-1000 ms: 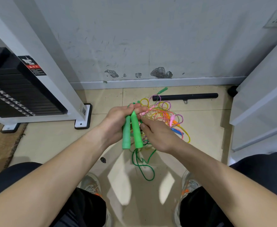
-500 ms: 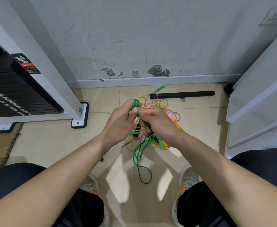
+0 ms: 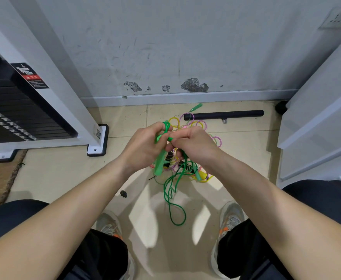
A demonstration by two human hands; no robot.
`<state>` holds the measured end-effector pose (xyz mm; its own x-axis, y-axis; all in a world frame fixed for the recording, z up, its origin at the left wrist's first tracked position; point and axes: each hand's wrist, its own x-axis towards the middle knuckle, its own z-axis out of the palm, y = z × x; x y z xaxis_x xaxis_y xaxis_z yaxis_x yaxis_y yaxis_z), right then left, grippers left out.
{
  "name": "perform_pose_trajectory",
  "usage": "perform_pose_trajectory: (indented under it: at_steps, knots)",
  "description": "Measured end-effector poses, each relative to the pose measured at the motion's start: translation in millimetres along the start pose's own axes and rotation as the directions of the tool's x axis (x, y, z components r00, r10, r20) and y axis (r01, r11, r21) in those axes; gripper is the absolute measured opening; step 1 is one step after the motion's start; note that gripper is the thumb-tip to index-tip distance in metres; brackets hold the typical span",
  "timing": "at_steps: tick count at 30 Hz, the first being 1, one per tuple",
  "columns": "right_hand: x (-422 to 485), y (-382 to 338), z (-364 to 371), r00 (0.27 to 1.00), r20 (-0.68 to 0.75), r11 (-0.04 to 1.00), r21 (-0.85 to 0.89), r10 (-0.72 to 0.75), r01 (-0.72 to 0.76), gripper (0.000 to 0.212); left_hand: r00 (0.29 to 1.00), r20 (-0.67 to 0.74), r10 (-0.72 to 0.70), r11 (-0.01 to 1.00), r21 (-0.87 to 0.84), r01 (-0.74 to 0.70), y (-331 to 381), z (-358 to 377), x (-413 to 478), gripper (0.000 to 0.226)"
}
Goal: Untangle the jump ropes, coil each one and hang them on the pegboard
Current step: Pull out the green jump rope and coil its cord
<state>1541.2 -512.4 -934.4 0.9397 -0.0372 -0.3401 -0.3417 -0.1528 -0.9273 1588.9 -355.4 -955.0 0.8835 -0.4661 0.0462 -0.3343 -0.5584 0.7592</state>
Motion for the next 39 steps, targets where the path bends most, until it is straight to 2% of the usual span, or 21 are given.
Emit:
perform_pose_trajectory:
  at_steps: [3, 5, 6, 8, 10, 13, 15, 19, 23, 24, 26, 28, 30, 32, 35, 39]
  knots:
    - [-1, -7, -2, 0.998, -0.012, 0.976, 0.208, 0.069, -0.065, 0.015, 1.0, 0.014, 0.017, 1.0, 0.006, -0.017, -8, -3, 2, 0.018]
    - [-5, -11, 0, 0.992, 0.062, 0.915, 0.383, 0.112, -0.127, 0.018, 0.999, -0.045, 0.011, 0.999, -0.042, -0.013, -12, -2, 3, 0.025]
    - [-7, -11, 2, 0.989, 0.092, 0.9, 0.41, 0.116, -0.144, 0.022, 0.996, -0.084, 0.0, 0.996, -0.093, -0.008, -12, -1, 3, 0.027]
    - [-12, -10, 9, 0.992, 0.085, 0.924, 0.365, 0.094, -0.119, 0.024, 0.986, -0.159, -0.056, 0.965, -0.263, 0.013, -7, 3, 1, 0.028]
    - [-15, -7, 18, 0.998, 0.021, 0.939, 0.335, 0.067, -0.07, 0.024, 0.965, -0.214, -0.151, 0.89, -0.454, 0.039, 1, 10, -2, 0.028]
    - [-18, 0, 33, 0.992, -0.104, 0.955, 0.295, 0.074, -0.04, 0.017, 0.914, -0.3, -0.273, 0.803, -0.594, 0.045, 6, 17, 1, 0.025]
    - [-19, 7, 43, 0.992, -0.112, 0.965, 0.261, 0.061, -0.03, 0.021, 0.879, -0.303, -0.368, 0.725, -0.686, 0.067, 11, 19, 5, 0.025]
    - [-13, 20, 52, 0.979, -0.191, 0.997, 0.012, -0.075, 0.079, 0.036, 0.815, -0.154, -0.558, 0.451, -0.881, 0.142, 31, 20, 5, 0.026]
    - [-9, 17, 48, 0.971, -0.213, 0.993, -0.073, -0.109, 0.095, 0.033, 0.747, 0.05, -0.663, 0.242, -0.93, 0.278, 35, 10, 9, 0.017]
    - [-9, 15, 46, 0.974, -0.205, 0.992, -0.096, -0.098, 0.079, 0.032, 0.743, 0.079, -0.664, 0.221, -0.929, 0.296, 35, 7, 9, 0.015]
    - [-7, 13, 42, 0.977, -0.195, 0.988, -0.143, -0.081, 0.054, 0.032, 0.763, 0.101, -0.638, 0.242, -0.915, 0.323, 34, 5, 10, 0.021]
    - [-6, 12, 37, 0.976, -0.2, 0.982, -0.181, -0.084, 0.048, 0.035, 0.801, 0.106, -0.59, 0.298, -0.893, 0.337, 32, 5, 9, 0.01]
    - [-6, 13, 32, 0.969, -0.215, 0.973, -0.217, -0.122, 0.075, 0.037, 0.814, 0.124, -0.568, 0.295, -0.892, 0.342, 32, 4, 9, 0.009]
    - [-6, 20, 31, 0.955, -0.21, 0.944, -0.299, -0.211, 0.143, 0.037, 0.795, 0.126, -0.594, 0.243, -0.913, 0.327, 35, -2, 10, 0.02]
    - [-12, 34, 37, 0.949, -0.121, 0.89, -0.397, -0.291, 0.222, 0.03, 0.76, 0.112, -0.64, 0.171, -0.944, 0.283, 34, -16, 14, 0.014]
    - [-8, 29, 14, 0.986, -0.024, 0.94, -0.308, -0.165, 0.15, 0.027, 0.795, 0.263, -0.547, 0.057, -0.935, 0.349, 28, -31, 13, 0.019]
